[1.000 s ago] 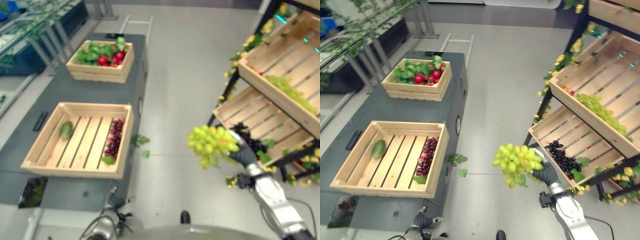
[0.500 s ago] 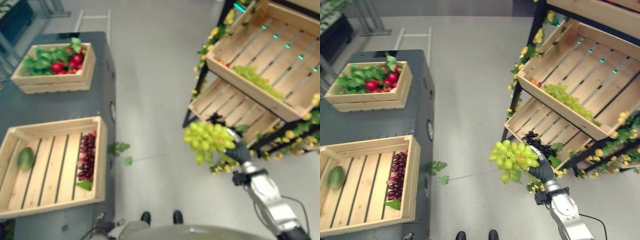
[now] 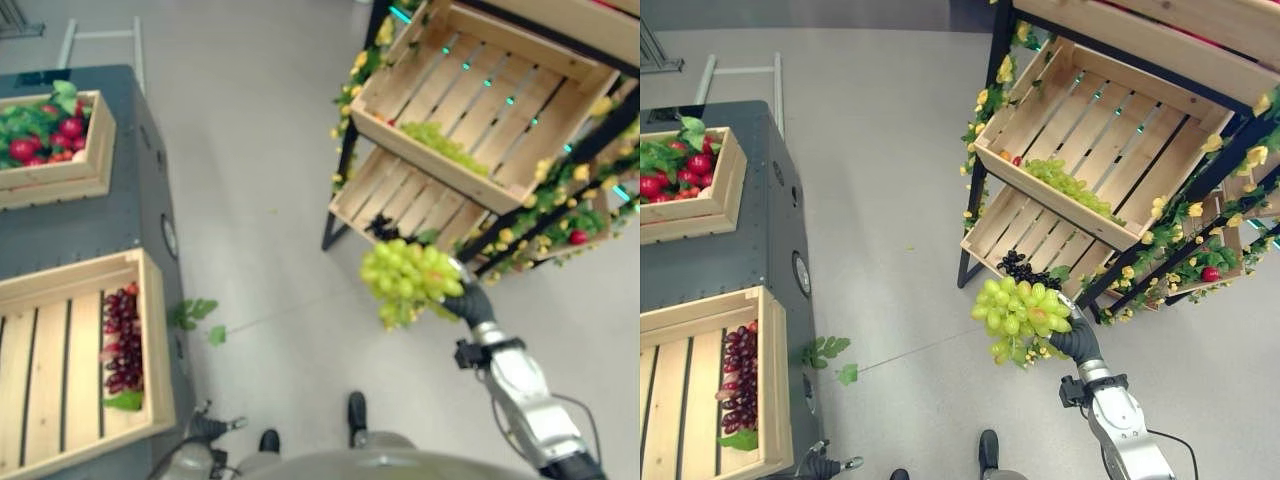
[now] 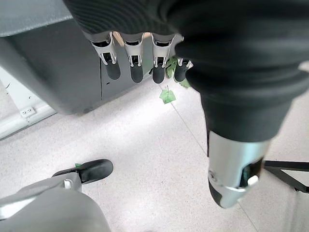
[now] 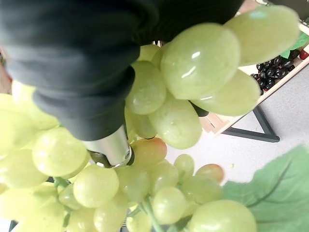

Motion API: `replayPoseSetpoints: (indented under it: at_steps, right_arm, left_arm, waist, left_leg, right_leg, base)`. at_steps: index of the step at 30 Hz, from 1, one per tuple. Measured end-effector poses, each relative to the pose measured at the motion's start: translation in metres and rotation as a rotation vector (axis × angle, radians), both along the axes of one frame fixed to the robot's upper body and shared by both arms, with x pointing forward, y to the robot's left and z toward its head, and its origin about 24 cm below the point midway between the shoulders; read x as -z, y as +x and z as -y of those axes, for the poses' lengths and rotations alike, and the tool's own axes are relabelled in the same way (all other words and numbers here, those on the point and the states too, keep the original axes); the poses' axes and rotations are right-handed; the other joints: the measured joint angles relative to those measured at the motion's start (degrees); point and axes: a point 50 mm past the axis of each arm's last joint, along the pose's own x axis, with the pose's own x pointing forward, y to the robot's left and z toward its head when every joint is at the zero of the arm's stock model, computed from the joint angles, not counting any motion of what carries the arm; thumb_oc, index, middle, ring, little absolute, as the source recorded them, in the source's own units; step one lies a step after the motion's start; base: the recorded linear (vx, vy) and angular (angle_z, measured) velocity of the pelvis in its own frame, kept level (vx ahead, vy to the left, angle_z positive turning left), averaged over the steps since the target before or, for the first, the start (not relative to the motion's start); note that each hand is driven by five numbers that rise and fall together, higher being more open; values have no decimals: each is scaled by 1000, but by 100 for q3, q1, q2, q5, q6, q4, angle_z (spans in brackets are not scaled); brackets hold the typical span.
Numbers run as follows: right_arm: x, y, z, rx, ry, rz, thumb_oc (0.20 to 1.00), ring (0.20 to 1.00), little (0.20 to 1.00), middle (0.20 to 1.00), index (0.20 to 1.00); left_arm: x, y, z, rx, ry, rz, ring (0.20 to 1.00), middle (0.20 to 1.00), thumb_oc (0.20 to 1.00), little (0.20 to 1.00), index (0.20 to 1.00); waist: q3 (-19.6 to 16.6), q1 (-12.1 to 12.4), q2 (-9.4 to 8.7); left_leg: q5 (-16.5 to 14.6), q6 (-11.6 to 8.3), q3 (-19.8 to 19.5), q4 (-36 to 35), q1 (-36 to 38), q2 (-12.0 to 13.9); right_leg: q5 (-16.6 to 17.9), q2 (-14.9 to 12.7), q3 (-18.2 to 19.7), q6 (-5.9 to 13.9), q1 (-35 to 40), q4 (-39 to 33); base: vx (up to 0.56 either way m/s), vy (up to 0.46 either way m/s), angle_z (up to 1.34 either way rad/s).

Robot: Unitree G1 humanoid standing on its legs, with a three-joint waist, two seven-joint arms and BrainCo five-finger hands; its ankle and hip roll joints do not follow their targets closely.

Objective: Pick up the fruits from the basket on one side to the basket on the other side

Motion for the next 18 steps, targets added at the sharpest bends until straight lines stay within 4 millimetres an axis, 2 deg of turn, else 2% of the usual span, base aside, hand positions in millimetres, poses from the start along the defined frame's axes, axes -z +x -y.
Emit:
replayPoseSetpoints:
  at_steps: [1, 3, 5, 9, 11, 18]
  right_arm:
    - [-3, 1, 6, 20, -11, 9, 200, 200, 200, 200, 200]
    - [-11, 6, 14, 41, -33, 39, 200, 200, 200, 200, 200]
    - [-18, 7, 28, 83, -71, 59, 200, 200, 200, 200, 200]
    - [-29, 10, 43, 127, -108, 91, 200, 200, 200, 200, 200]
    - [-32, 13, 42, 127, -107, 105, 200, 200, 200, 200, 200]
    - [-44, 23, 47, 132, -147, 133, 200, 200, 200, 200, 200]
  left_arm:
    - [2, -2, 6, -4, -16, -5, 1000, 1000, 1000, 1000, 1000]
    - [5, -10, 11, -11, -32, -27, 1000, 1000, 1000, 1000, 1000]
    - [6, -13, 12, -16, -40, -39, 1000, 1000, 1000, 1000, 1000]
    - [6, -14, 10, -19, -40, -40, 1000, 1000, 1000, 1000, 1000]
    - [6, -14, 10, -17, -44, -41, 1000, 1000, 1000, 1000, 1000]
    - [7, -15, 13, 3, -63, -62, 1000, 1000, 1000, 1000, 1000]
  waist:
    - [-34, 47, 166]
    - [-35, 22, 339]
    - [-68, 27, 402]
    - [-103, -34, 356]
    - [-119, -116, 329]
    - [-280, -119, 331]
  left_leg:
    - [-47, -71, 7, -3, -2, 99]
    - [-103, -150, 36, -1, 7, 235]
    - [-149, -218, 55, -3, 6, 363]
    - [-206, -299, 81, -2, 108, 452]
    - [-206, -298, 81, -2, 119, 441]
    - [-210, -287, 110, -1, 153, 415]
  right_leg:
    - [51, 130, -28, -43, 66, -165]
    - [31, 283, -7, -94, 50, -162]
    - [31, 383, -7, -148, 63, -162]
    - [-35, 501, -7, -201, 164, -163]
    - [-37, 490, -7, -202, 164, -164]
    - [-43, 477, 32, -206, 159, -174]
  base:
    - [77, -36, -11]
    - [89, -41, -17]
    - [101, -58, -12]
    - [71, -46, -5]
    - [87, -41, 1]
    - [51, -24, -2]
